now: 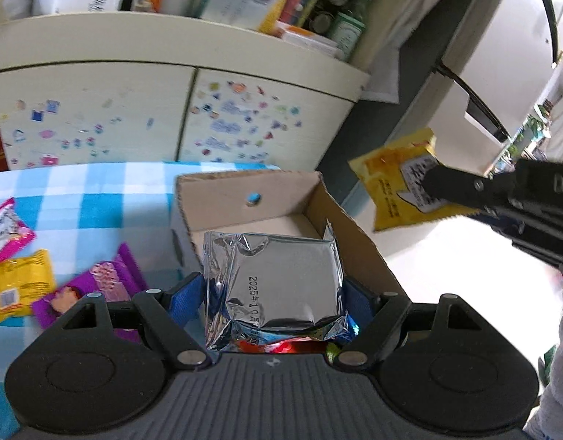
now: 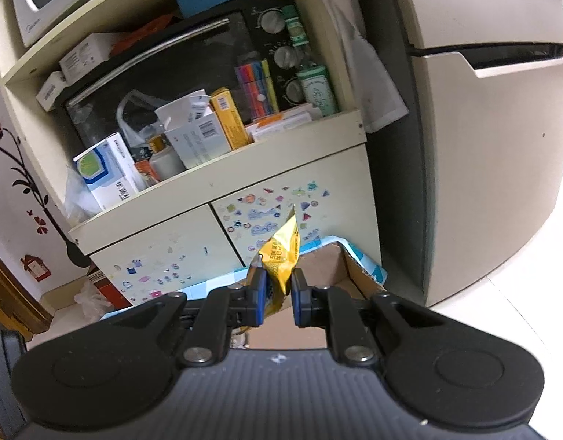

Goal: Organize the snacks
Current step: 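Carry the silver and yellow bar bags into the box and open both grippers, then move both grippers back over the remaining snack bags on the tablecloth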

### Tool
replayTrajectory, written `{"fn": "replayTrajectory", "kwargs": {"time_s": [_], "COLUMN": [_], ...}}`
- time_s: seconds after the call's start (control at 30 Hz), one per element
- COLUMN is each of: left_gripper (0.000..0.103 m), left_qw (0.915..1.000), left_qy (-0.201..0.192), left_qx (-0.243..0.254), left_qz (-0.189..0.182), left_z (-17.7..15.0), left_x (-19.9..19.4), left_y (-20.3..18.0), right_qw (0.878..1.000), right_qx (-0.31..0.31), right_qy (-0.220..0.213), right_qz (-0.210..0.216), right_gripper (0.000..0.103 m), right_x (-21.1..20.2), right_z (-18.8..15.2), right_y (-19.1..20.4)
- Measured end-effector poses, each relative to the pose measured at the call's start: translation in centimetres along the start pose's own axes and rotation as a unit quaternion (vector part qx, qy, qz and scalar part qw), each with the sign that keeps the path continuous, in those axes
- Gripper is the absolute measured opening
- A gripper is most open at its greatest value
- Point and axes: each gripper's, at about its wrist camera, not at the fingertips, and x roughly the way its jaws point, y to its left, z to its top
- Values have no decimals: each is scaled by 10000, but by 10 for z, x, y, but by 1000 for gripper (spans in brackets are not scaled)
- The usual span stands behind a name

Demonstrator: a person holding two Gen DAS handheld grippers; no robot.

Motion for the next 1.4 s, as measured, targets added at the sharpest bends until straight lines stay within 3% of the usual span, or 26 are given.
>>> {"fn": "replayTrajectory", "kwargs": {"time_s": [0.1, 0.2, 0.27, 0.57, 0.77, 1.07, 1.4], "left_gripper": [88, 99, 100, 103, 103, 103, 103], "left_qw": [9999, 9999, 9997, 9976, 9992, 9941, 9829], "left_qy": [39, -70, -170, -133, 24, -216, -325], "left_qx": [140, 135, 188, 609, 168, -80, -347], "left_qz": [16, -42, -41, 306, 353, 1057, 1777], "left_z": [-5, -5, -2, 0, 4, 21, 28], "left_x": [4, -3, -9, -24, -38, -82, -116], "left_y": [-9, -13, -15, -15, 8, 60, 116], "right_qw": [9999, 9991, 9988, 9991, 9983, 9975, 9939], "right_qx": [137, 356, 392, 428, 569, 248, -325], "right_qy": [94, 230, 272, 57, 47, 152, 314], "right_qz": [-46, -74, -143, -54, 102, 644, 1002], "right_gripper": [16, 21, 44, 75, 77, 82, 93], "right_x": [5, 10, 11, 10, 14, 20, 29], "right_z": [0, 0, 0, 1, -1, -7, -19], "right_y": [-4, -9, -10, -3, 0, 22, 57]}}
